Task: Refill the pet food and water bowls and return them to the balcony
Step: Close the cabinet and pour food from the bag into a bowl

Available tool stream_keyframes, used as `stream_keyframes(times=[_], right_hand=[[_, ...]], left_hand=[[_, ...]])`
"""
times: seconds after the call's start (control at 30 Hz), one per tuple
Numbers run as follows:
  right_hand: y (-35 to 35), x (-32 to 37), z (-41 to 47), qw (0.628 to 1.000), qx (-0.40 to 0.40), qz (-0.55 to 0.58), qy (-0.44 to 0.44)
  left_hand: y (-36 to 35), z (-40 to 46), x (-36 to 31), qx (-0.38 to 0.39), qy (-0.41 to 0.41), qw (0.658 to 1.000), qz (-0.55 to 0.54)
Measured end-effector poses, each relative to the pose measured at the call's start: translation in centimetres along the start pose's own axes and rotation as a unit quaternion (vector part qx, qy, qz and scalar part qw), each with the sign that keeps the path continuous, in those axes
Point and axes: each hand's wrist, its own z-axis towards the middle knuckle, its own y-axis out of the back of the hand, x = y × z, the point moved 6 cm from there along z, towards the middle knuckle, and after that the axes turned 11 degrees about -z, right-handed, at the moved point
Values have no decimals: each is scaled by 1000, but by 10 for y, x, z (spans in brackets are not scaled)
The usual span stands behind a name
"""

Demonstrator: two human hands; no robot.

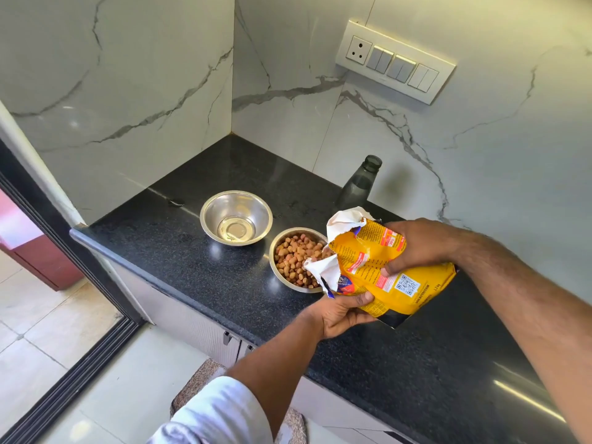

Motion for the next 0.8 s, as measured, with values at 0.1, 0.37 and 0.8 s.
stream_keyframes(times=[0.1, 0.37, 0.8], right_hand=[[-11, -9, -5, 1000, -18, 21, 6], [-47, -34, -22, 992, -65, 109, -1], [-118, -63, -38, 949, -146, 277, -34]], left_hand=[[6, -1, 5, -18, 18, 999, 21], [15, -1, 2, -45, 31, 993, 102], [11, 5, -19, -68, 33, 954, 291]])
